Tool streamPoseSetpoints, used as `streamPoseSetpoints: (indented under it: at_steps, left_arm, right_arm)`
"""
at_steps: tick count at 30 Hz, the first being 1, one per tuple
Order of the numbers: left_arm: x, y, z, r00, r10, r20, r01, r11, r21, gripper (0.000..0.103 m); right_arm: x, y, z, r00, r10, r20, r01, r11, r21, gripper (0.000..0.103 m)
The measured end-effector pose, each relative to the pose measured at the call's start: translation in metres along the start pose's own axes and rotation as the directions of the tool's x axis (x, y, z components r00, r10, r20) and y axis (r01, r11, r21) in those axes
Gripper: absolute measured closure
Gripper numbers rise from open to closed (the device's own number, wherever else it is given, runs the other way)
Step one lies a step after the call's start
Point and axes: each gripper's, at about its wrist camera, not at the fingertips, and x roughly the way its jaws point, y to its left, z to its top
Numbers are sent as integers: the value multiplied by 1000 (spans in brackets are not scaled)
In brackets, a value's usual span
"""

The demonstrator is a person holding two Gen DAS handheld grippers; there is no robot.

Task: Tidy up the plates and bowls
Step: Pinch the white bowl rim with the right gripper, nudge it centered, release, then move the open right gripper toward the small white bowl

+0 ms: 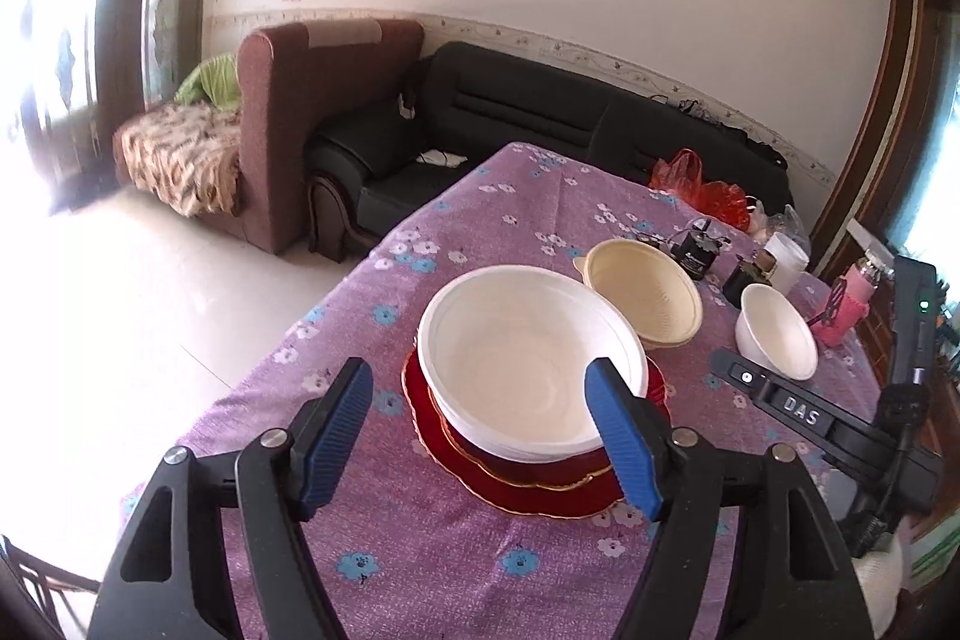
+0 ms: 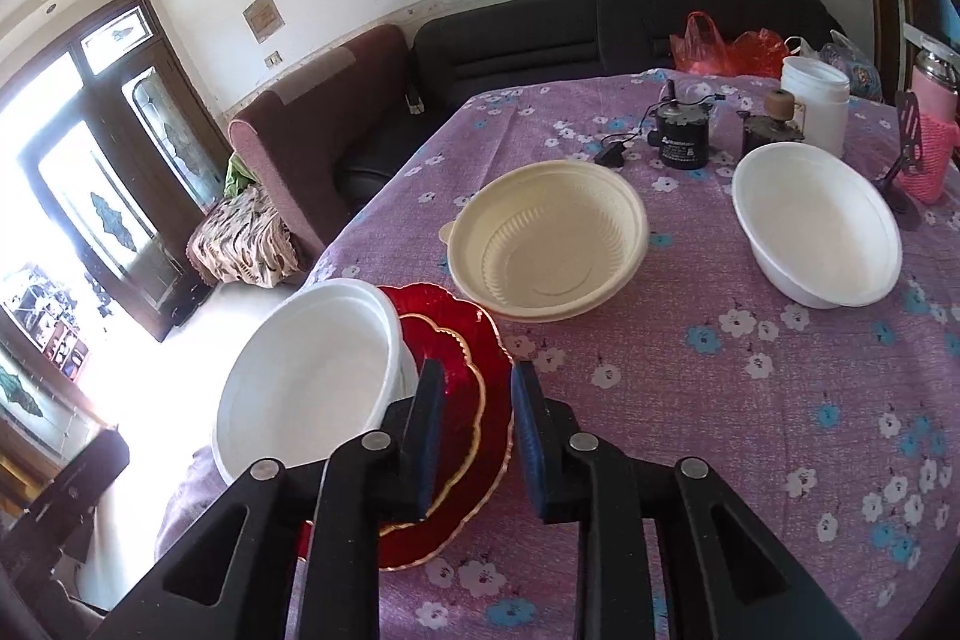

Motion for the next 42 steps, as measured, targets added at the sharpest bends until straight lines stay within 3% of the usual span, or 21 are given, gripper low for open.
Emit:
streamPoseSetpoints:
  at_steps: [3,6,12,22,29,36,42]
  left_arm:
    - [-15,-21,-3,994,66,86,-71,996,56,14]
    - [-26,-39,-4,989,71,131,-82,993,85,6]
    - [-33,-82,-8,989,54,135,-77,983,169,5]
    - [-47,-163,-17,983,21,181,-82,938,336,5]
    - [-52,-199,-12,974,10,226,-102,910,401,5]
    - [-41,-226,-6,973,2,230,-106,891,442,5]
    - [-19,-247,4,974,-1,226,-108,875,471,5]
  right_arm:
    - [-20,-12,-8,999,-25,37,26,1000,-14,59]
    - [-42,-21,-12,995,-59,86,63,997,-45,53]
    - [-85,-33,-18,978,-101,183,124,986,-114,35]
    - [-142,-101,-12,953,-153,263,168,985,-32,30]
    - [-186,-162,8,907,-255,335,238,967,92,26]
    - [-215,-195,32,873,-297,387,247,953,176,23]
    - [-214,-205,56,864,-304,402,248,951,188,19]
